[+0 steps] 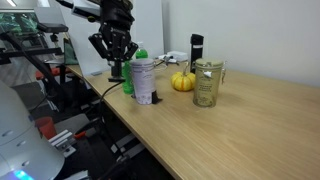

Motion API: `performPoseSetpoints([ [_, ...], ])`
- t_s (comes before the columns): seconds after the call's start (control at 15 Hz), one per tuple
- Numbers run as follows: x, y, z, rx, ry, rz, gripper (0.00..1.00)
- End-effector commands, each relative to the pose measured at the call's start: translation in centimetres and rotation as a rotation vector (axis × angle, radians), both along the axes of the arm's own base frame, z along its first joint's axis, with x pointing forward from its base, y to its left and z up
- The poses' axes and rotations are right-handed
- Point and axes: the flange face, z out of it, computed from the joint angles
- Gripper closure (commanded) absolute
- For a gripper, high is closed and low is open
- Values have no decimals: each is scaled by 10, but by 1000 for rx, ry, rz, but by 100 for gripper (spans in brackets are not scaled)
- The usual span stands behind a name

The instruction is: Remove the silver ring from the filter

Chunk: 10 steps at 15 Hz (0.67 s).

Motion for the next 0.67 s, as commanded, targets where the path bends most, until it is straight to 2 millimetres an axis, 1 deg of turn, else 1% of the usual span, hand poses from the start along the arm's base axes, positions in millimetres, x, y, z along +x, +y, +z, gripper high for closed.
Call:
performPoseSetpoints([
  [0.0, 20, -21, -21, 21, -21, -96, 99],
  [0.33, 50, -51, -54, 68, -39, -182, 99],
  [0.6, 73, -74, -73, 72, -39, -237, 99],
])
